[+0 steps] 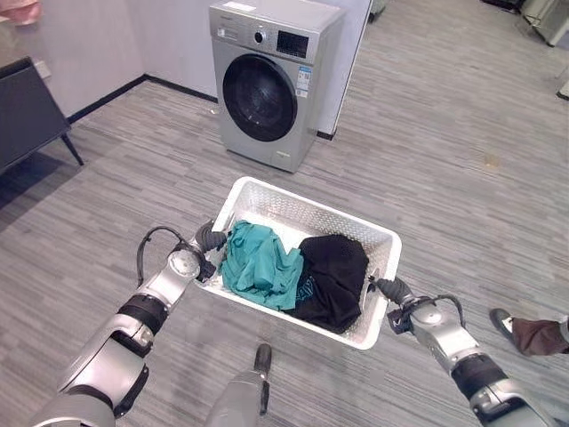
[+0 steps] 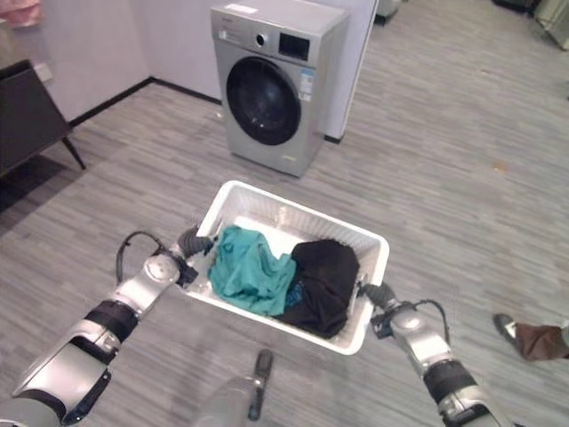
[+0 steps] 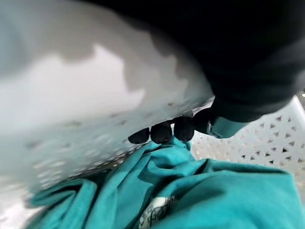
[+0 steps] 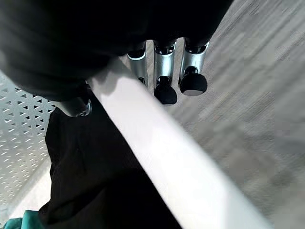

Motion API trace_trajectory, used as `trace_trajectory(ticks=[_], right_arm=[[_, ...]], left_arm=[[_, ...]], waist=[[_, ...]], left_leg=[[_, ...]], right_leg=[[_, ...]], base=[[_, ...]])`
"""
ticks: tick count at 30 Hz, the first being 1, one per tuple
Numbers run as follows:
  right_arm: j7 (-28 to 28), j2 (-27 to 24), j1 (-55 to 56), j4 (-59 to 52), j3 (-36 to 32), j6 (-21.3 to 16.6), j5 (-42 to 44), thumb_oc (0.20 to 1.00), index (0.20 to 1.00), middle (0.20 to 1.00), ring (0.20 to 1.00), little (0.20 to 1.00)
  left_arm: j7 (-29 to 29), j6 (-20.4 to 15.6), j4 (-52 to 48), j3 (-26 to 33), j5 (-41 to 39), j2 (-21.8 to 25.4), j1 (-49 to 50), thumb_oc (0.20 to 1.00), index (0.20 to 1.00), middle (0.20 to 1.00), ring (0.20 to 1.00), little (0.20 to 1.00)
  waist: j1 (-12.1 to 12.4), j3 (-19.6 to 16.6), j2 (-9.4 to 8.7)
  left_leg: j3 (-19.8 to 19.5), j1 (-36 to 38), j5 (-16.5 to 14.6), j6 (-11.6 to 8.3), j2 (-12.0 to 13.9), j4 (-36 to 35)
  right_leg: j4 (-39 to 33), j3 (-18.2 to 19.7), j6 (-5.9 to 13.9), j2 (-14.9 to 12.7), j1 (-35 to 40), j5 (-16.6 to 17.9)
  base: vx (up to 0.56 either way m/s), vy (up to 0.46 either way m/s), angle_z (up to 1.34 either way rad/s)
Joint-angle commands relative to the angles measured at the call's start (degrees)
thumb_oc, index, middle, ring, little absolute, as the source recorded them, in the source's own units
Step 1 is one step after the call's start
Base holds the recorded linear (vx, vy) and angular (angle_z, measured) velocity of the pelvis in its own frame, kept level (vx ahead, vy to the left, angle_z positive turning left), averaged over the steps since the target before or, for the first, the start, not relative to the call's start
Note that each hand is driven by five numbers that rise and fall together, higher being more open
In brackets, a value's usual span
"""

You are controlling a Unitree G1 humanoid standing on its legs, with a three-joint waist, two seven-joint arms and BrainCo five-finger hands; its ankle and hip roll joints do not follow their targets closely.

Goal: Grab the laundry basket,head to the washer,open it,put in the laundry and shut it.

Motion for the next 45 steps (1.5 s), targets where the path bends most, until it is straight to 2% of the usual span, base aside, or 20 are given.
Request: trace_trajectory(ticks=[1,3,5,7,11,15,21,24,25,26,27,29,32,34,36,37,39,40,41,45], right_arm=[[3.0,1.3,-6.7,-5.2,-4.0,-8.3,5.2,0.2,0.2,0.2,0.2,0.2],[2.3,2.0,-8.4,-3.8,-4.0,-8.4,4.9,0.2,0.2,0.2,0.2,0.2],[2.2,2.2,-9.1,-3.2,-4.1,-8.5,4.8,0.2,0.2,0.2,0.2,0.2],[2.0,1.5,-9.8,-3.0,-4.3,-8.5,4.9,0.2,0.2,0.2,0.2,0.2],[1.7,0.7,-10.2,-2.3,-4.5,-8.5,5.5,0.2,0.2,0.2,0.2,0.2],[1.6,-0.4,-8.2,-3.7,-6.0,-8.3,5.6,0.2,0.2,0.2,0.2,0.2],[1.2,-2.9,-6.1,-5.0,-9.0,-8.0,6.0,0.2,0.2,0.2,0.2,0.2],[1.3,-4.1,-6.7,-5.7,-9.1,-7.8,6.2,0.2,0.2,0.2,0.2,0.2],[1.2,-5.3,-7.5,-6.2,-8.6,-7.8,7.4,0.2,0.2,0.2,0.2,0.2],[1.0,-6.0,-8.1,-6.5,-8.7,-8.2,8.3,0.2,0.2,0.2,0.2,0.2],[0.8,-6.3,-8.9,-6.8,-8.2,-8.5,9.4,0.2,0.2,0.2,0.2,0.2],[-0.1,-6.9,-10.0,-7.3,-7.8,-8.9,10.3,0.2,0.2,0.2,0.2,0.2],[-1.2,-8.0,-10.5,-8.5,-7.9,-9.1,9.7,0.2,0.2,0.2,0.2,0.2],[-1.2,-7.9,-10.4,-8.9,-8.0,-8.9,9.2,0.2,0.2,0.2,0.2,0.2],[-0.8,-7.9,-9.2,-9.4,-8.0,-8.9,7.7,0.2,0.2,0.2,0.2,0.2],[-0.8,-7.9,-9.2,-9.4,-8.0,-8.9,7.7,0.2,0.2,0.2,0.2,0.2],[-0.9,-7.4,-9.8,-8.8,-7.7,-9.2,7.5,0.2,0.2,0.2,0.2,0.2],[-0.9,-7.4,-9.9,-8.7,-7.7,-9.3,7.5,0.2,0.2,0.2,0.2,0.2],[-1.2,-7.0,-11.2,-7.7,-7.1,-9.8,7.3,0.2,0.2,0.2,0.2,0.2],[-1.7,-7.1,-12.9,-6.6,-6.6,-10.2,7.3,0.2,0.2,0.2,0.2,0.2]], left_arm=[[2.8,-3.1,-0.2,1.5,-1.4,1.8,-5.0,0.2,0.2,0.2,0.2,0.2],[3.1,-2.9,-0.5,0.6,-1.0,2.6,-5.8,0.2,0.2,0.2,0.2,0.2],[3.1,-2.7,-0.5,0.4,-0.7,2.8,-6.4,0.2,0.2,0.2,0.2,0.2],[3.1,-2.7,-0.3,0.0,-0.7,3.0,-7.2,0.2,0.2,0.2,0.2,0.2],[3.3,-3.0,-0.1,0.2,-0.1,3.3,-7.6,0.2,0.2,0.2,0.2,0.2],[3.8,-3.2,0.1,2.1,1.4,2.5,-7.5,0.2,0.2,0.2,0.2,0.2],[4.1,-3.4,1.4,1.2,3.9,1.4,-9.4,0.2,0.2,0.2,0.2,0.2],[4.1,-3.6,2.3,1.4,3.6,1.3,-9.7,0.2,0.2,0.2,0.2,0.2],[4.2,-4.0,3.0,1.6,1.9,1.7,-9.8,0.2,0.2,0.2,0.2,0.2],[4.4,-3.9,3.0,1.7,1.3,2.2,-10.3,0.2,0.2,0.2,0.2,0.2],[4.5,-3.9,2.5,1.9,0.5,3.2,-10.5,0.2,0.2,0.2,0.2,0.2],[4.8,-3.9,1.3,2.4,-0.4,5.2,-11.2,0.2,0.2,0.2,0.2,0.2],[5.2,-3.8,-0.4,2.6,-1.8,5.5,-12.7,0.2,0.2,0.2,0.2,0.2],[5.1,-3.8,-0.5,2.5,-2.0,5.2,-13.1,0.2,0.2,0.2,0.2,0.2],[5.2,-4.3,-1.2,2.3,-2.0,4.3,-14.1,0.2,0.2,0.2,0.2,0.2],[5.2,-4.3,-1.2,2.3,-2.0,4.3,-14.1,0.2,0.2,0.2,0.2,0.2],[5.4,-4.5,-0.2,1.6,-2.1,4.0,-15.4,0.2,0.2,0.2,0.2,0.2],[5.4,-4.6,-0.1,1.6,-2.1,3.9,-15.4,0.2,0.2,0.2,0.2,0.2],[5.6,-4.6,1.3,0.1,-2.6,3.9,-17.4,0.2,0.2,0.2,0.2,0.2],[5.9,-4.9,3.3,-1.0,-3.6,3.8,-19.0,0.2,0.2,0.2,0.2,0.2]], waist=[[1.2,-6.3,1.83],[-0.3,-5.5,4.28],[-0.8,-5.1,4.9],[-2.5,-4.3,4.9],[-4.5,-4.0,3.87],[-7.0,-2.6,2.75],[-9.2,-5.0,1.68],[-10.1,-6.5,2.7],[-10.8,-7.2,3.48],[-10.7,-6.6,2.64],[-10.5,-6.5,2.1],[-9.4,-5.1,0.92],[-7.5,-3.1,0.63],[-6.8,-2.7,0.32],[-4.5,-1.9,1.56],[-4.4,-1.9,1.34],[-3.3,-2.1,2.49],[-3.3,-2.0,2.33],[-2.2,-2.1,3.34],[-1.3,-2.2,3.85]], left_leg=[[-4.1,2.7,2.3,-4.81,6.7,-8.1],[-3.7,8.0,-0.9,-2.82,7.2,-8.4],[-3.3,9.8,-1.8,-2.48,7.5,-8.8],[-3.8,13.6,-3.3,-2.58,6.9,-10.1],[-4.7,18.2,-6.7,-3.97,6.0,-11.4],[-7.2,23.6,-11.9,-5.06,5.4,-11.0],[-8.8,31.1,-18.7,-6.58,6.3,-9.4],[-9.0,32.7,-17.8,-7.98,8.7,-6.6],[-9.2,29.6,-11.1,-10.07,10.8,3.0],[-9.0,25.4,-5.3,-11.15,11.1,12.9],[-8.1,22.9,-1.3,-11.07,12.5,20.1],[-6.9,16.3,1.8,-10.19,13.4,33.0],[-3.2,8.6,0.7,-8.47,16.9,36.4],[-2.7,6.3,-0.7,-7.96,15.8,33.6],[-4.1,2.8,-2.0,-8.48,13.1,14.3],[-4.0,3.1,-1.5,-8.45,12.9,13.6],[-8.1,3.1,-0.1,-9.62,11.8,1.0],[-8.0,3.9,0.3,-9.68,11.7,0.0],[-13.2,3.3,2.6,-10.55,11.4,-11.1],[-16.1,1.6,4.0,-11.47,10.6,-16.2]], right_leg=[[9.9,-0.4,5.44,-0.8,-15.0,14.9],[22.0,-4.4,5.68,-3.1,-21.7,19.6],[23.2,-6.9,5.14,-5.4,-24.4,19.0],[18.9,-11.4,3.23,-6.7,-28.2,12.6],[-1.7,-17.2,3.01,-5.9,-31.3,9.0],[-18.9,-12.6,5.78,-3.4,-35.7,14.7],[-20.8,-12.7,6.42,-4.2,-35.3,18.5],[-18.7,-13.4,5.34,-2.9,-34.3,18.4],[-17.0,-12.9,3.2,-0.7,-32.6,16.6],[-16.8,-12.7,1.92,-0.8,-31.2,16.4],[-17.0,-12.5,0.45,0.1,-29.4,15.0],[-18.0,-11.5,-2.13,1.3,-26.2,13.5],[-19.6,-11.1,-3.71,2.8,-21.4,11.0],[-19.6,-10.7,-3.49,2.5,-20.8,10.4],[-19.0,-9.2,-2.51,3.4,-17.8,7.3],[-19.0,-9.2,-2.5,3.2,-17.9,7.4],[-19.3,-8.0,-1.84,3.9,-16.1,5.8],[-19.3,-8.1,-1.88,3.8,-15.8,5.7],[-19.0,-6.5,-1.82,4.4,-13.9,3.5],[-18.1,-4.4,-1.87,5.1,-12.4,1.6]], base=[[0.37,0.297,-0.19],[0.37,0.341,-0.02],[0.29,0.214,0.19],[0.42,0.153,0.18],[0.4,-0.041,0.4],[0.46,-0.08,0.66],[0.45,-0.145,0.49],[0.36,-0.185,0.26],[0.47,-0.33,-0.16],[0.44,-0.376,-0.15],[0.23,-0.33,-0.12],[0.24,-0.327,-0.36],[0.23,-0.209,-0.6],[0.2,-0.015,-0.15],[0.36,0.092,-0.37],[0.28,0.099,-0.47],[0.21,0.079,-0.34],[0.37,0.115,-0.54],[0.27,0.069,-0.51],[0.26,0.103,-0.73]])
